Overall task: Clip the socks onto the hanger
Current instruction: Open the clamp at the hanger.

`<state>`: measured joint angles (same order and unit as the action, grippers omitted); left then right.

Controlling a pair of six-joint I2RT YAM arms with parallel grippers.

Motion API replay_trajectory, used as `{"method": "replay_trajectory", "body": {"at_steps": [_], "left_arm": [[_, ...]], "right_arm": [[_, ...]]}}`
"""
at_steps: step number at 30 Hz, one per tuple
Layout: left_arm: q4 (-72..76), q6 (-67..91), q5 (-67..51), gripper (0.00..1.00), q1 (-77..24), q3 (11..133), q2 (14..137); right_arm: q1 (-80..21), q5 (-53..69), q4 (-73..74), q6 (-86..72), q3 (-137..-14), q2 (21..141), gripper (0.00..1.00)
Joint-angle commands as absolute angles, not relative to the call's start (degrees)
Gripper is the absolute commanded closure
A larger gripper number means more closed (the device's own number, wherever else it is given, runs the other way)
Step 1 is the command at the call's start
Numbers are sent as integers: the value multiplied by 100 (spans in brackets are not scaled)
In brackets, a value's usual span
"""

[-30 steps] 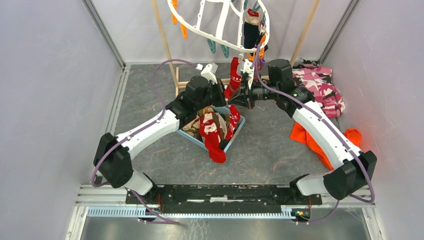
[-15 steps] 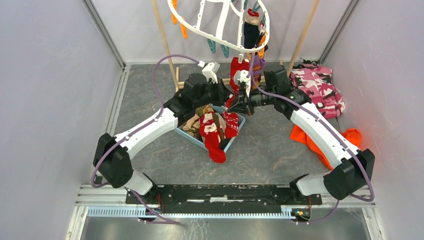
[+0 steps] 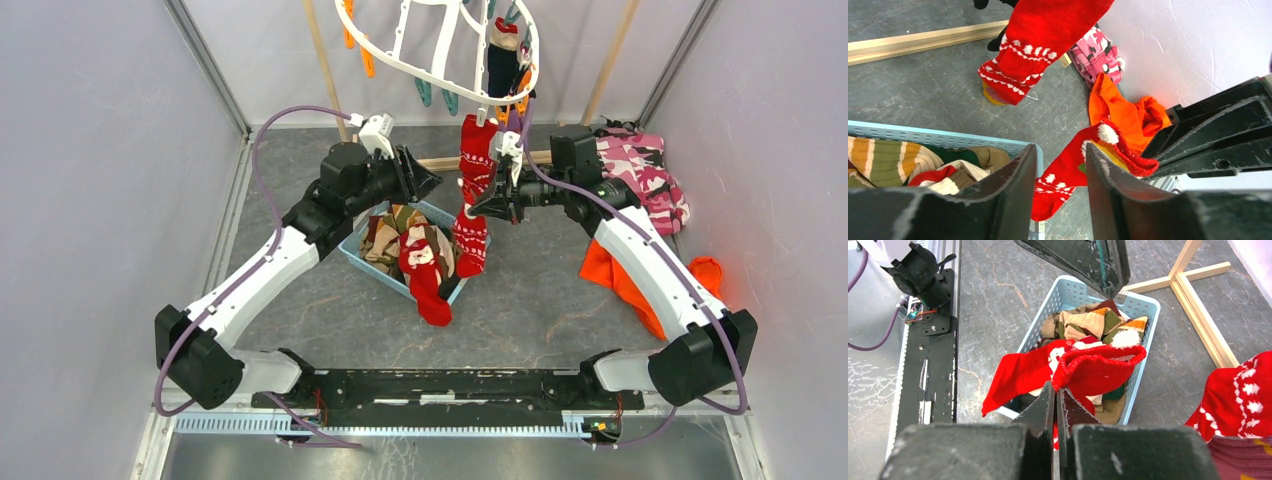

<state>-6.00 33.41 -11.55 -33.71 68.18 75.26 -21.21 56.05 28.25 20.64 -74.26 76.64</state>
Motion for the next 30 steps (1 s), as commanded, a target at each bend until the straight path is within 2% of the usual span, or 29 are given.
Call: {"method": "replay_trajectory", "body": {"at_steps": [1,8,15,19,30], "left_arm": [[-350,3101,-1297,48,-3335,6912,7220],[135,3472,-1059,29,-3414,7616,7382],[152,3195,-657,28,-3428,8353,8097],[155,3038,-613,31,-3427,8686,8567],[816,2663,-225,36,-3419,8862,9109]], "right_arm": [[-2018,5814,2594,1905,-7372,7485,100],[-1805,5940,2438,1717,-7315,7440,100],[-1764,6012,2294,1547,-7282,7427,100],[-1756,6013,2270,1528,-7269,7411,100],[-1729,6029,2254,1501,-7282,7423,100]]}}
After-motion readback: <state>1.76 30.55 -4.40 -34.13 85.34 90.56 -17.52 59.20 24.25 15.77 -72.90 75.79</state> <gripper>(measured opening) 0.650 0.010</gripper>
